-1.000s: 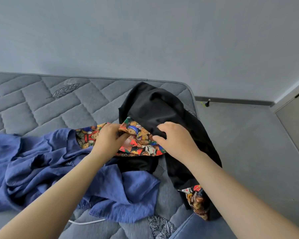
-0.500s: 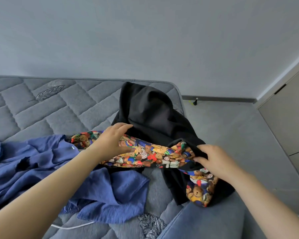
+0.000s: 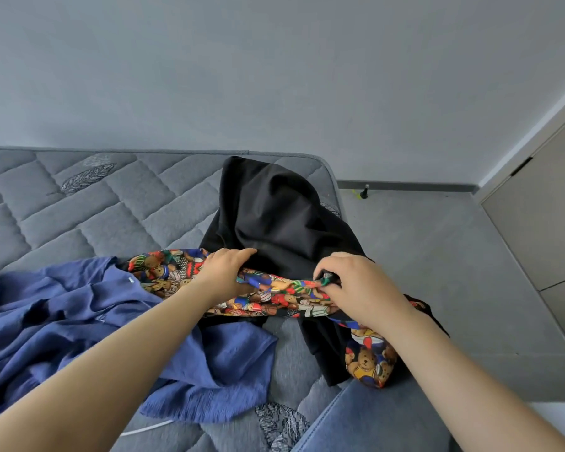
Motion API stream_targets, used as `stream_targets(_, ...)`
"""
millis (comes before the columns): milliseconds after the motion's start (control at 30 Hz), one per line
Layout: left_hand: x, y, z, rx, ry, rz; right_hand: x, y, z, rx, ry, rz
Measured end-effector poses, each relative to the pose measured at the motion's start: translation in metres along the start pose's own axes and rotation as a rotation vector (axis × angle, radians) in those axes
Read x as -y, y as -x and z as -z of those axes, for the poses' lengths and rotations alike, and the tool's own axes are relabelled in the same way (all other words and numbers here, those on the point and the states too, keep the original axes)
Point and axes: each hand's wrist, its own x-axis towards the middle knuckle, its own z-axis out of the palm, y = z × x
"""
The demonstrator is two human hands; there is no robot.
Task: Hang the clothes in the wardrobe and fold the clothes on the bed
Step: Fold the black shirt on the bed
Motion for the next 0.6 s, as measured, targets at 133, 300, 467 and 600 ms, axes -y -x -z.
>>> stream_targets(133, 0.016, -0.008, 0.008, -0.021, 0.064, 0.157, -0.021, 0.005, -0.007, 0.072, 0.064, -0.066)
stream_targets(300, 0.022, -0.025, 0.019, 0.103, 0.296, 0.263, -0.023, 0.006, -0.027, 0.11, 0.09, -0.154)
stream_targets(467, 0.011, -0.024, 0.017, -0.144, 0.433, 0.289, -0.023, 0.002, -0.028, 0.111, 0.071, -0.198)
stream_targets(600, -0.002, -0.007, 0.034, -0.274, 0.513, 0.206, -0.021, -0.004, -0.021, 0.159, 0.01, -0.196)
